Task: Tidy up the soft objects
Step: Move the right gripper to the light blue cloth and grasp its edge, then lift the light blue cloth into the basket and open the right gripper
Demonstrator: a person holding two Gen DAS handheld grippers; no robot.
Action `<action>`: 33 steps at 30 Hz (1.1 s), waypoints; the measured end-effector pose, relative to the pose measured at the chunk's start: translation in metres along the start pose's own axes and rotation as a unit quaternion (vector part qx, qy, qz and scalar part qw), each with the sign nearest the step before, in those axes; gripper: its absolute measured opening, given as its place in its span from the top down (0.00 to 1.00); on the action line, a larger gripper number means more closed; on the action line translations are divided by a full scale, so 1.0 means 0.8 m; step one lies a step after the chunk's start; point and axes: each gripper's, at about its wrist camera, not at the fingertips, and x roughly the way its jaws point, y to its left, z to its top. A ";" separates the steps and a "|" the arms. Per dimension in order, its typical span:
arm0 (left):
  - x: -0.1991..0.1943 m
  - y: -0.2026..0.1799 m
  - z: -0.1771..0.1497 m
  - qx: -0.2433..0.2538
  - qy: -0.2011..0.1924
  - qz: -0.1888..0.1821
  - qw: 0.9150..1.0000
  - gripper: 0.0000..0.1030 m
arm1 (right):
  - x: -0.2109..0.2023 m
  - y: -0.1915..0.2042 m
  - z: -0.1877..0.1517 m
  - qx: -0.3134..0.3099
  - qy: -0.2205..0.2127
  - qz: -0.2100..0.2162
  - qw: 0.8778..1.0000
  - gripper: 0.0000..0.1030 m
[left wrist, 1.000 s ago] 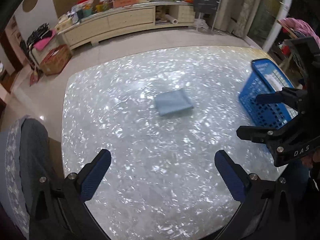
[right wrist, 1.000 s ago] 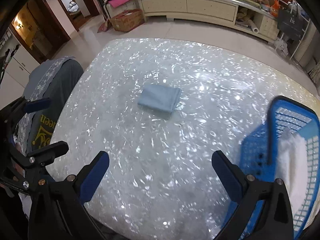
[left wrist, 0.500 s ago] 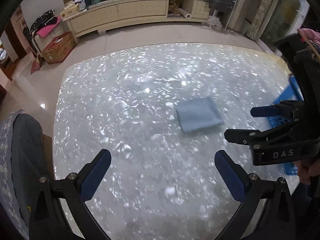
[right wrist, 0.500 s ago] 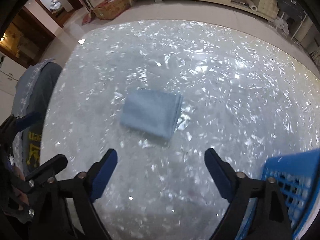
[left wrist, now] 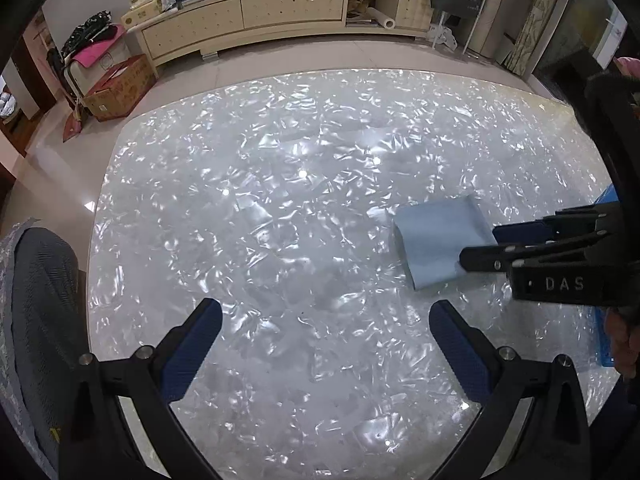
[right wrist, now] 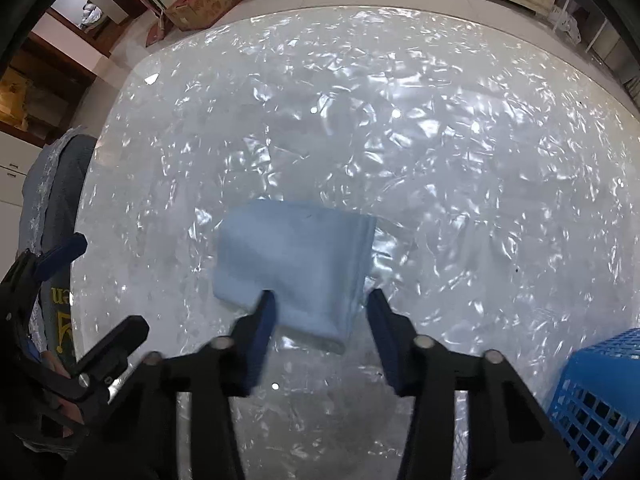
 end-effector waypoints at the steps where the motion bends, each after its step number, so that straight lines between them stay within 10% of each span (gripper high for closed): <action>1: 0.002 0.000 0.000 0.000 0.000 -0.002 1.000 0.00 | 0.002 0.003 0.002 -0.003 0.000 -0.004 1.000 0.73; 8: 0.008 0.005 -0.004 -0.004 0.000 -0.002 1.000 0.00 | 0.012 0.033 0.010 -0.034 -0.004 -0.031 0.999 0.97; 33: -0.146 -0.109 -0.053 0.029 -0.050 -0.037 0.998 0.00 | -0.199 -0.022 -0.165 -0.071 -0.103 -0.029 0.992 0.97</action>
